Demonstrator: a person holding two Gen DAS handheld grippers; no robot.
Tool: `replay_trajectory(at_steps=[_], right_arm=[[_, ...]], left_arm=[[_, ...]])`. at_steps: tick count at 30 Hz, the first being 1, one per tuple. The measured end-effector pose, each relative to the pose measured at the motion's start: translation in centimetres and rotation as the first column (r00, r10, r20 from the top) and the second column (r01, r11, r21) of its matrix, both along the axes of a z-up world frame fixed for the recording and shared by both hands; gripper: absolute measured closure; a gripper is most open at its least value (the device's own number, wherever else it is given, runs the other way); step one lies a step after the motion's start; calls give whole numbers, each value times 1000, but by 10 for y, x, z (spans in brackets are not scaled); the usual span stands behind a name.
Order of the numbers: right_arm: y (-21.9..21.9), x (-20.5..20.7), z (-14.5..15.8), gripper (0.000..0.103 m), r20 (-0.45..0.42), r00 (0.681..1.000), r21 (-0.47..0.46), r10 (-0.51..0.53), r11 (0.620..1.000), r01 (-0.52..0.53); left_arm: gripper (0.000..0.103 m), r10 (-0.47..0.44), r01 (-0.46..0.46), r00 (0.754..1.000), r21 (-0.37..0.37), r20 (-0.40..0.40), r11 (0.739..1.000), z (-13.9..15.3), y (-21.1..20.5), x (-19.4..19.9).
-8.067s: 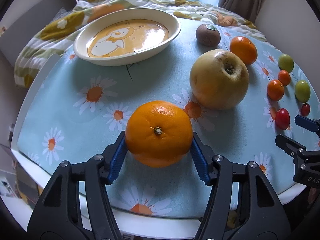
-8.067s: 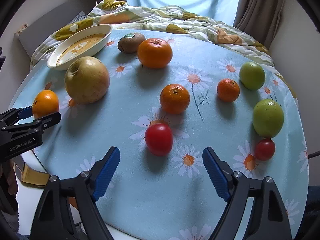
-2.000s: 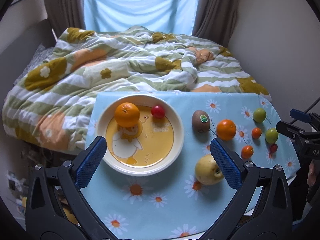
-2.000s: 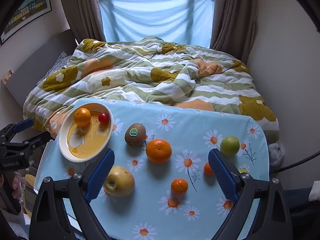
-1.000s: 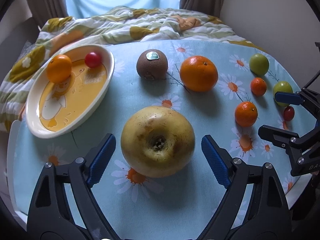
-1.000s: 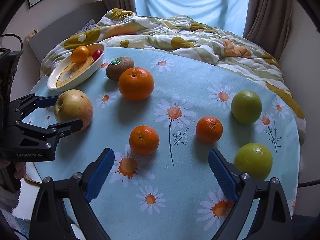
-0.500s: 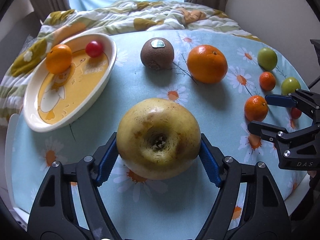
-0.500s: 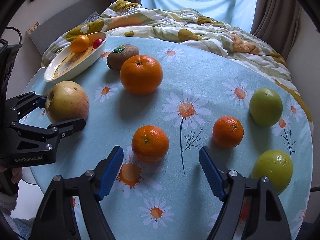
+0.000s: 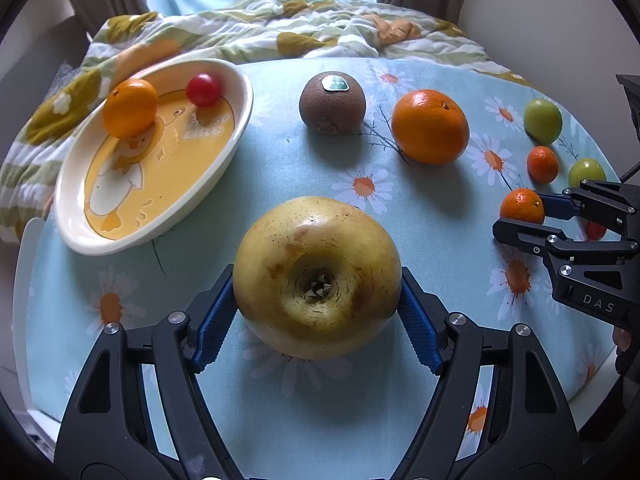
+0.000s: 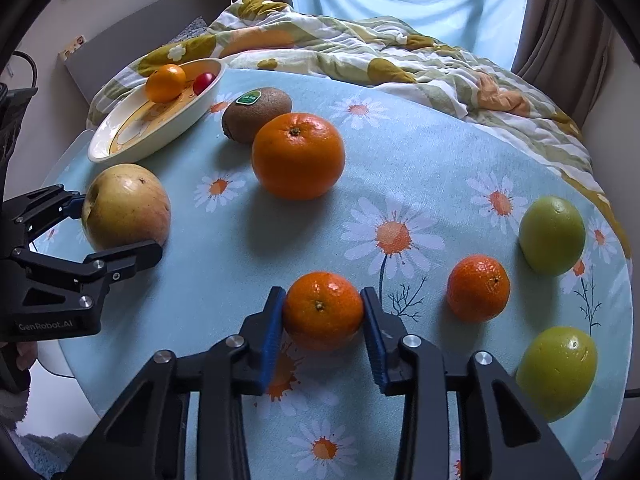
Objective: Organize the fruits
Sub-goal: 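Carry the pear into the bowl and open the left gripper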
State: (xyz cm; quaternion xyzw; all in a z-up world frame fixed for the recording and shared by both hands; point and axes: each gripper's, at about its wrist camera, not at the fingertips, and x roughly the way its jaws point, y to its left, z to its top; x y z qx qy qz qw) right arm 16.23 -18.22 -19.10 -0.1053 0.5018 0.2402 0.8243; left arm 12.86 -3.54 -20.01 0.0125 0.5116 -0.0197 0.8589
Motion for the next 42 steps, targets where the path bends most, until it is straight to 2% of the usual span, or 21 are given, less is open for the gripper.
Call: replay_trajectory(at_steps=[10, 23, 33, 42], right_arm=[[2, -5, 26, 69, 23, 1000, 44, -4, 999, 3], [22, -12, 84, 69, 78, 997, 109, 30, 993, -38], [68, -7, 116, 69, 108, 994, 120, 27, 992, -40], [120, 5, 121, 69, 90, 996, 122, -30, 992, 19]], left_arm=[[21, 30, -29, 999, -21, 31, 999, 20, 3, -13], [21, 111, -104, 987, -69, 115, 992, 80, 18, -31], [21, 125, -115, 980, -73, 156, 991, 115, 75, -21], [21, 78, -70, 987, -68, 139, 995, 116, 139, 6]])
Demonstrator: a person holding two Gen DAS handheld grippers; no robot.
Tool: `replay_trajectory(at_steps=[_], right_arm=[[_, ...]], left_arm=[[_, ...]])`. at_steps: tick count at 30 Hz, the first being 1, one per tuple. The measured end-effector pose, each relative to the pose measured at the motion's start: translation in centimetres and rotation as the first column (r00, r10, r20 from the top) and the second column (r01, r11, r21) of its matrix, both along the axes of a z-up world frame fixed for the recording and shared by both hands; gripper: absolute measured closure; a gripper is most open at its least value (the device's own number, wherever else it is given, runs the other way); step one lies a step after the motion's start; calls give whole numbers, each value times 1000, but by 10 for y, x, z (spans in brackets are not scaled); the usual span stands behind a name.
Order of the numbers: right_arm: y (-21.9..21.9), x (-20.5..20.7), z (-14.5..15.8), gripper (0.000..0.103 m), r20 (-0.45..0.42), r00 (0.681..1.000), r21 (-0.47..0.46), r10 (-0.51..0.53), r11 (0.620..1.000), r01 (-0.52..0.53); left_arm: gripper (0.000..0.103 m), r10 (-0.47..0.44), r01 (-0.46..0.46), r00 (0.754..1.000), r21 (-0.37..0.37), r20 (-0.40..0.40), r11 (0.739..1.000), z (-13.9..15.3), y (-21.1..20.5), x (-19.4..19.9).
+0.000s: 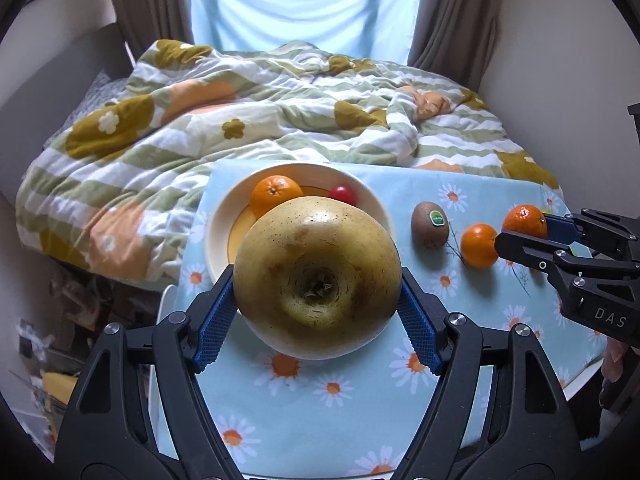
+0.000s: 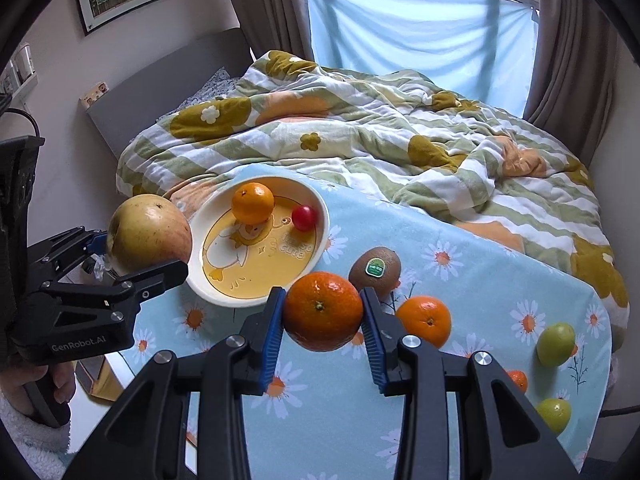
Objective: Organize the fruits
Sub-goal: 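Carry the pear into the bowl and open the left gripper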
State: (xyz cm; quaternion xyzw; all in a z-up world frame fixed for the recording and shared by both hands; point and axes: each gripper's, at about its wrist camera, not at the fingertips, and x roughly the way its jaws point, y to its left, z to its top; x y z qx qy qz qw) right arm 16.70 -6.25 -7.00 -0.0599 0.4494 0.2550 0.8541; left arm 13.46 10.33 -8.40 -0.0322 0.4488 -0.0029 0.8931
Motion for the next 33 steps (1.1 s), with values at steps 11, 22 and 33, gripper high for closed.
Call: replay_trajectory(at_steps=[11, 22, 33], right_arm=[[45, 14, -8, 69, -22, 995, -19, -102, 995, 101], [62, 29, -22, 69, -43, 969, -54, -242, 969, 240], [62, 31, -29, 69, -63, 947, -64, -315, 948, 312]], left_arm=[[21, -91, 90, 995, -9, -44, 996, -25, 53, 40], [21, -196, 193, 974, -36, -116, 981, -74, 70, 79], [0, -225, 222, 973, -59, -54, 973, -71, 76, 83]])
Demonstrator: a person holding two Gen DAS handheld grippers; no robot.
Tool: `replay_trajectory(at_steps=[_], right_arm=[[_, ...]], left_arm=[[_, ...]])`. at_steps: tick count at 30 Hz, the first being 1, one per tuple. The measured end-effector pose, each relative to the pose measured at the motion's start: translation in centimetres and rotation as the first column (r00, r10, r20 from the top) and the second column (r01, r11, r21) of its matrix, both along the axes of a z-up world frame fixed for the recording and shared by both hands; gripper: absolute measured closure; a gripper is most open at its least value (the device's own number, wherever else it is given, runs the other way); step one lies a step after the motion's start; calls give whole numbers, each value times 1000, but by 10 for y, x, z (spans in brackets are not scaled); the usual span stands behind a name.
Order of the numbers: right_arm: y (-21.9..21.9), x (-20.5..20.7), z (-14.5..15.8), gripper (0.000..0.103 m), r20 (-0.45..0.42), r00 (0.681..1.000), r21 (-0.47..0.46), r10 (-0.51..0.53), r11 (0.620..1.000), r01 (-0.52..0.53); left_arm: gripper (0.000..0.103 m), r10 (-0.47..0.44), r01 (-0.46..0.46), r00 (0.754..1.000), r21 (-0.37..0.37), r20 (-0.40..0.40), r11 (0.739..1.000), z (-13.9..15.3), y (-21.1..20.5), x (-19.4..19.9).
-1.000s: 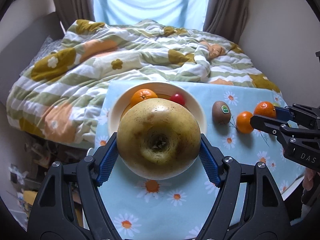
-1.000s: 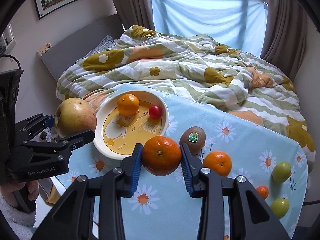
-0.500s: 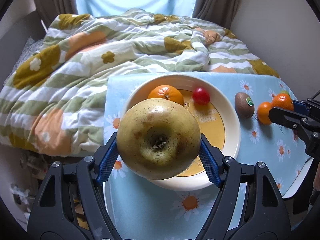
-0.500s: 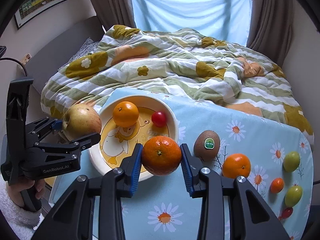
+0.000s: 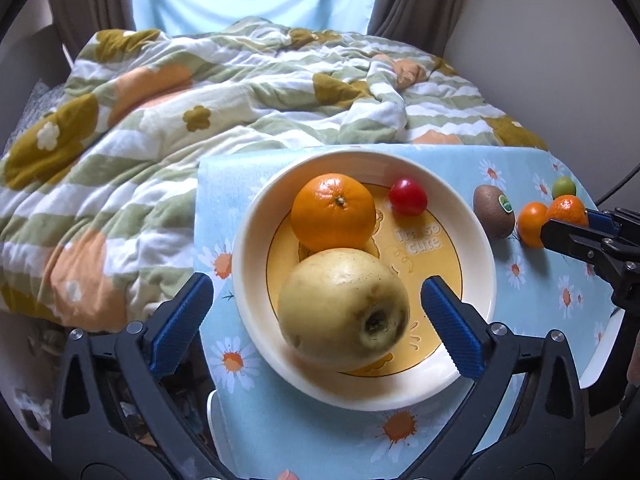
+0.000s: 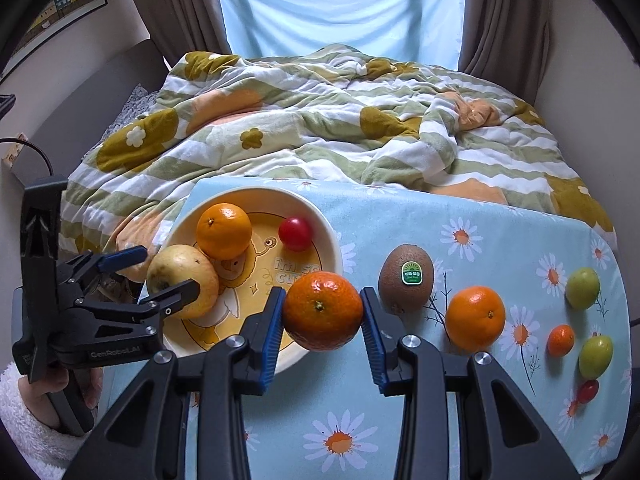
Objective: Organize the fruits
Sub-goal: 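Carry the pear into the bowl and open the left gripper, then lower the tangerine into the bowl beside the tomato and open the right gripper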
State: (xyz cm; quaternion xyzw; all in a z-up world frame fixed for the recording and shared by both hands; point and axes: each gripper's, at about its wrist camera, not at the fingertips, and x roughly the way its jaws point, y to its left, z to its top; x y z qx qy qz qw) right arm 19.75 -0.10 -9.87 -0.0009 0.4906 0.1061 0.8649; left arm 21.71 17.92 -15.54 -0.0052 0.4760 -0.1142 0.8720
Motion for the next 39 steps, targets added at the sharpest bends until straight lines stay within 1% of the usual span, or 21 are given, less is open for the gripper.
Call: replay_trajectory(at_steps=[4, 7, 11, 16, 21, 23, 27, 32, 36, 39], right_arm=[[0, -1, 0, 69, -1, 1000, 2, 4, 1000, -4], [2, -2, 2, 69, -1, 1000, 8, 26, 1000, -26], [8, 0, 6, 69, 9, 997, 12, 74, 997, -75], [14, 8, 10, 69, 18, 991, 28, 136, 990, -136], [21, 18, 4, 69, 13, 979, 42, 202, 978, -202], [24, 24, -2, 69, 8, 973, 49, 230, 972, -230], [31, 35, -15, 69, -8, 964, 56, 265, 963, -264], [38, 46, -34, 69, -33, 956, 81, 291, 954, -288], [46, 51, -47, 69, -50, 947, 92, 318, 945, -313], [50, 55, -54, 69, -54, 943, 80, 329, 943, -324]], left_arm=[[0, -1, 1, 1000, 16, -15, 1000, 0, -3, -1], [0, 20, -19, 1000, 21, -11, 1000, 6, -1, -8], [0, 65, -64, 998, 22, -1, 998, 19, 4, -19], [0, 118, -119, 993, 51, 24, 992, 37, 7, -31], [0, 185, -187, 982, 69, 32, 980, 45, 10, -39], [0, 210, -212, 977, 78, 28, 974, 45, 11, -42], [0, 243, -244, 970, 71, 26, 967, 43, 14, -50], [0, 251, -252, 968, 94, 28, 963, 36, 10, -55], [0, 263, -263, 965, 87, 13, 961, 27, 9, -56], [0, 273, -272, 962, 86, -4, 958, 22, 7, -56]])
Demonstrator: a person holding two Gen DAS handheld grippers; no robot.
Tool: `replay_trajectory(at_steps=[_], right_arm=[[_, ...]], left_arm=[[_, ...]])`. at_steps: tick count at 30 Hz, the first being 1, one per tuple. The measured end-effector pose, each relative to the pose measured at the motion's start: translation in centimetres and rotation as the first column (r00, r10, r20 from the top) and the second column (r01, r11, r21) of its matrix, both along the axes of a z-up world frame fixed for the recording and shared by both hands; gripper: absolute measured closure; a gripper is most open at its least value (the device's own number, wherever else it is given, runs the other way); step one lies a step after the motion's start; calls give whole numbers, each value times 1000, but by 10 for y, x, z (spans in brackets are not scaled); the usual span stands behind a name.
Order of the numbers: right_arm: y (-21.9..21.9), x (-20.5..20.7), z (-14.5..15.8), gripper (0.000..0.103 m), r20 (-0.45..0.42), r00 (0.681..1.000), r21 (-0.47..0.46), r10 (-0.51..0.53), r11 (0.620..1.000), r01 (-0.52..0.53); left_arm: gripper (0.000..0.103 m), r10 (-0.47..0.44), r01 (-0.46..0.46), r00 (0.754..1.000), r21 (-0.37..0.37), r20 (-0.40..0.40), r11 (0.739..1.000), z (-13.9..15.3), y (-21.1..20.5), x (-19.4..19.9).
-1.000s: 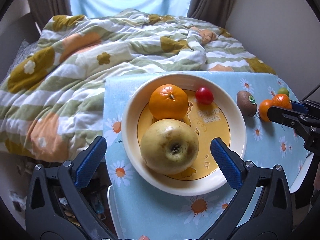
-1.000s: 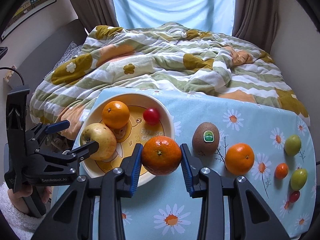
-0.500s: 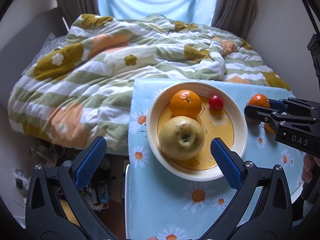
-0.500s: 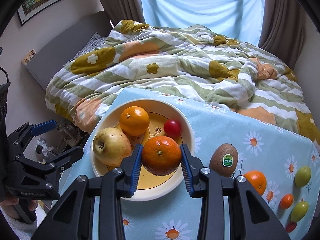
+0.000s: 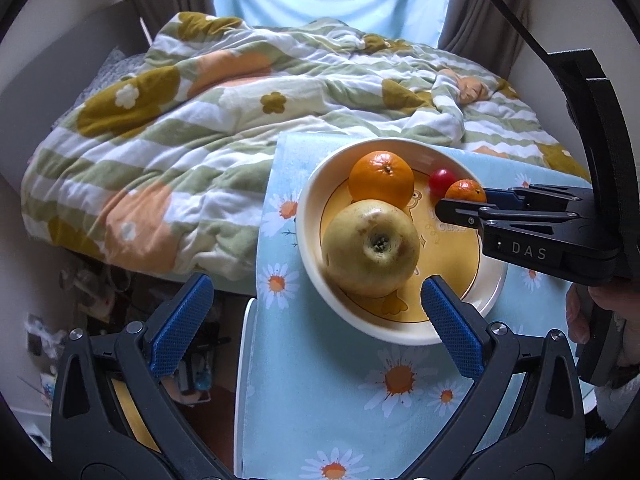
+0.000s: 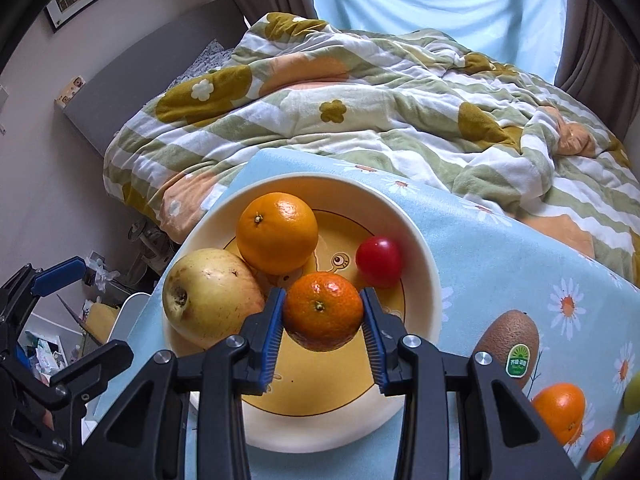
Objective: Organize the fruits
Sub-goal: 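Lower the tangerine into the bowl beside the tomato and open the right gripper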
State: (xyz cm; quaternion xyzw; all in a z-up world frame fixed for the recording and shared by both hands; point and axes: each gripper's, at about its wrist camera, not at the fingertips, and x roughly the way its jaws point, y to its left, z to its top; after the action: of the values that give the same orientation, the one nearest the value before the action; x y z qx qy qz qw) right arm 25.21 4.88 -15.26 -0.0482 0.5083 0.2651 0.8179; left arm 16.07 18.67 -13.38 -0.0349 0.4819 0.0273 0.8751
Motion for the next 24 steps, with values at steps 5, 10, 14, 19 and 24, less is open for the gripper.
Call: replay_trajectory(at_steps=[5, 10, 14, 19, 24], right_arm=[[5, -3, -1, 53, 34, 999, -16, 34, 999, -33], [4, -11, 10, 12, 92, 994, -11, 59, 998, -58], [3, -14, 11, 11, 97, 994, -31, 50, 998, -47], [1, -16, 14, 3, 96, 995, -42, 22, 999, -18], [-3, -21, 26, 2, 102, 995, -28, 3, 1000, -1]], left_arm=[[0, 5, -5, 1000, 0, -6, 1000, -1, -1, -2], [0, 7, -7, 1000, -4, -10, 1000, -2, -1, -7], [0, 4, -4, 1000, -4, -8, 1000, -1, -2, -9], [0, -8, 8, 1000, -3, 6, 1000, 8, -2, -12], [0, -24, 24, 999, -1, 26, 1000, 20, -4, -15]])
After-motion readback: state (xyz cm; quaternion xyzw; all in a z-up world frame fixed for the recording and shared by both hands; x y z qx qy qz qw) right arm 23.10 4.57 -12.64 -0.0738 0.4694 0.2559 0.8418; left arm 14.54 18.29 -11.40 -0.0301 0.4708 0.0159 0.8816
